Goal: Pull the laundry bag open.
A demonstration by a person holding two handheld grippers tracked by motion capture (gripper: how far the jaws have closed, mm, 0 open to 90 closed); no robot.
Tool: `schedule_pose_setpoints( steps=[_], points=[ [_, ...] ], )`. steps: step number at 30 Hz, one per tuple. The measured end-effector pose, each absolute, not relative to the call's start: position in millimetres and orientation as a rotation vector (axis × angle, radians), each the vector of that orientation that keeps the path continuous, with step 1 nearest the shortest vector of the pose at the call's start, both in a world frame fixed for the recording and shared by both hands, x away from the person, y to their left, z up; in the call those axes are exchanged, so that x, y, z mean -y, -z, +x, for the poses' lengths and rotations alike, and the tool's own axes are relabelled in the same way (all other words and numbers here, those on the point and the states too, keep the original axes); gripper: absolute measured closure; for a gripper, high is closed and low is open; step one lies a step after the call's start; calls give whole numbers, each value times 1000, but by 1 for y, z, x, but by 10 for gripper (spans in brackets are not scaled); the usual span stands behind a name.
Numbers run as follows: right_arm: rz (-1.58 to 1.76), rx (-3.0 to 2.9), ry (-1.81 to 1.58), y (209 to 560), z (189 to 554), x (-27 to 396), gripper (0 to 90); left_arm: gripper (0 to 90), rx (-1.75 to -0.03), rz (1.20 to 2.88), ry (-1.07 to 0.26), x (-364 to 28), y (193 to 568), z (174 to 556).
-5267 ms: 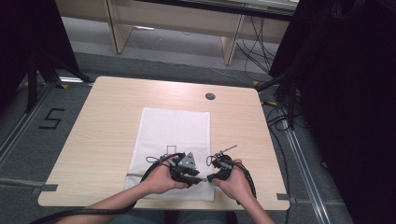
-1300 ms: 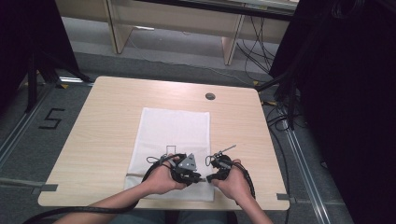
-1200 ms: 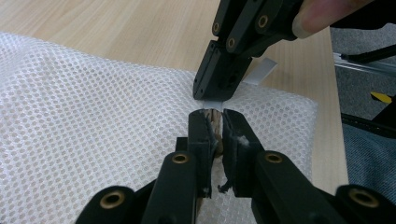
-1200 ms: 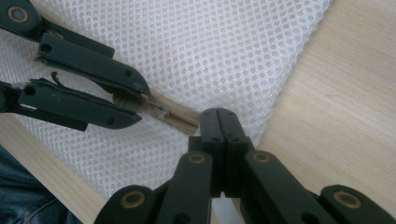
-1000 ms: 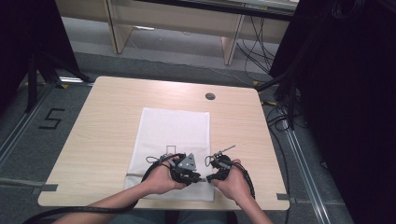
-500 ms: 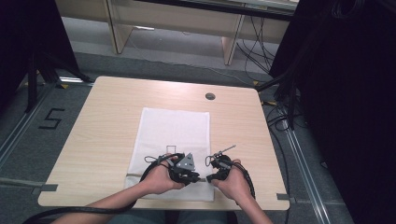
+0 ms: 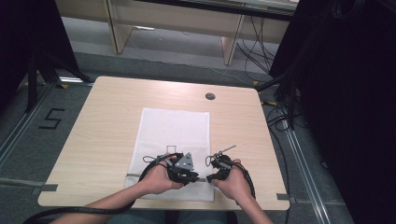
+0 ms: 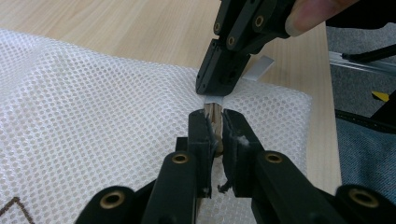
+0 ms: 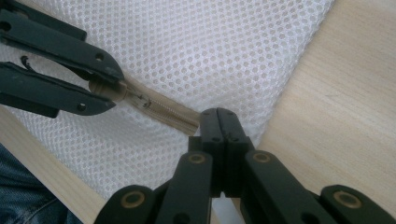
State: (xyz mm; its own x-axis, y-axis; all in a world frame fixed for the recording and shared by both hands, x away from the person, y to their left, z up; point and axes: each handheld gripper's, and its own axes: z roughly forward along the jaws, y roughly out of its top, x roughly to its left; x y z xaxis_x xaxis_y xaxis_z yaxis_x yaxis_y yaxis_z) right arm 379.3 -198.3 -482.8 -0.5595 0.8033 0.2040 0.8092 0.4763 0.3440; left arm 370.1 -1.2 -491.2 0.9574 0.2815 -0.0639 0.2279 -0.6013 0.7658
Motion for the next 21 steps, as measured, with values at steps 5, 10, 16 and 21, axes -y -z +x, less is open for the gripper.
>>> schedule_pose_setpoints(
  steps=[5, 10, 16, 21],
  points=[
    [-1468, 2688, 636, 483, 379, 198, 900, 817, -358, 2237, -82, -1, 489, 370],
    [-1469, 2688, 637, 483, 379, 198, 900, 817, -365, 2237, -83, -2, 489, 369],
    [-1468, 2690, 637, 483, 379, 198, 900, 817, -359, 2239, -85, -5, 488, 369],
    [-1469, 2690, 637, 483, 379, 198, 900, 817, -361, 2241, -92, -8, 487, 369]
  ],
)
